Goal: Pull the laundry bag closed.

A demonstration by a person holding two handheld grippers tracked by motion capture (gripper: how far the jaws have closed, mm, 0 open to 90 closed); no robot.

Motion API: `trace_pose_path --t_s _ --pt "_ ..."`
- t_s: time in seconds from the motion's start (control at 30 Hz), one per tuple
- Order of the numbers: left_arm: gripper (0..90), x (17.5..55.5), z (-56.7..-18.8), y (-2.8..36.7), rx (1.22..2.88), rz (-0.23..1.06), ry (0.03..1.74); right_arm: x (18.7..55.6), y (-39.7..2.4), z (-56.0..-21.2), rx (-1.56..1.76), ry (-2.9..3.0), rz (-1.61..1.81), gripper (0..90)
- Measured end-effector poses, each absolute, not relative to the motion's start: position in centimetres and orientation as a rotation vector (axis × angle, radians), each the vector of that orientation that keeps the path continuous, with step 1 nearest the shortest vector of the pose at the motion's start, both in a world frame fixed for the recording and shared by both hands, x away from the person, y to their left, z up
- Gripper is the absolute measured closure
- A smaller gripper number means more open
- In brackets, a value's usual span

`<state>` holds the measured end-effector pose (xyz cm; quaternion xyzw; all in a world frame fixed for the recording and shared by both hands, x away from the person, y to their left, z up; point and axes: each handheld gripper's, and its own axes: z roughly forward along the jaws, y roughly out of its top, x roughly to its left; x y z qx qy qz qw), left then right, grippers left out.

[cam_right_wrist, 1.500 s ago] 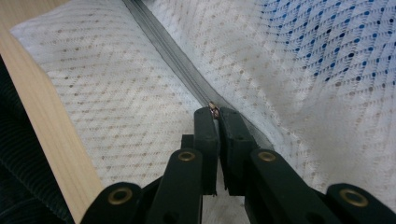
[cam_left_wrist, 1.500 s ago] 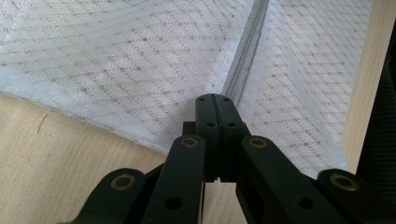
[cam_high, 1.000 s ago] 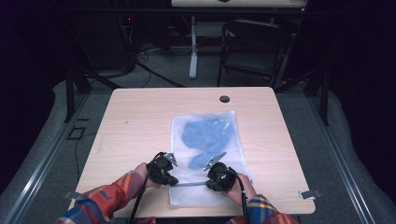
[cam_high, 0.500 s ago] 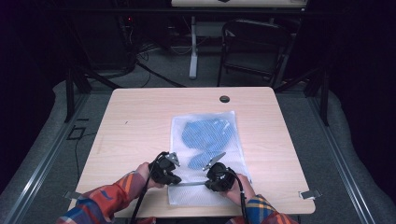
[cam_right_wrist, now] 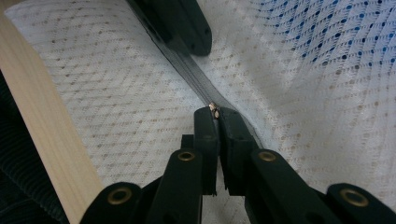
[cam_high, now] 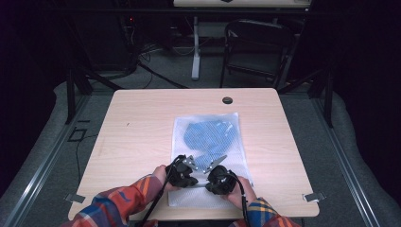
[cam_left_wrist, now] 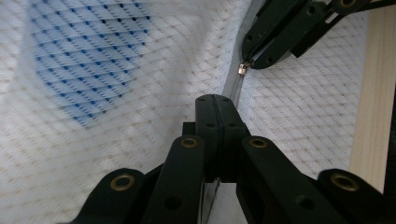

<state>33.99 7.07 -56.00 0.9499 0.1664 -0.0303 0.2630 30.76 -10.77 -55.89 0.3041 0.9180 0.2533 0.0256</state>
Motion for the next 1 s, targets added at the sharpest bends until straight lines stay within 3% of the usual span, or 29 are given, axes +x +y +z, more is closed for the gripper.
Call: trace_pose_path --t_s 1.0 --pt "90.0 33.92 -56.12 7.10 2.559 -0.087 0.447 30.90 -11.60 -55.65 0.936 2.862 0.751 86.9"
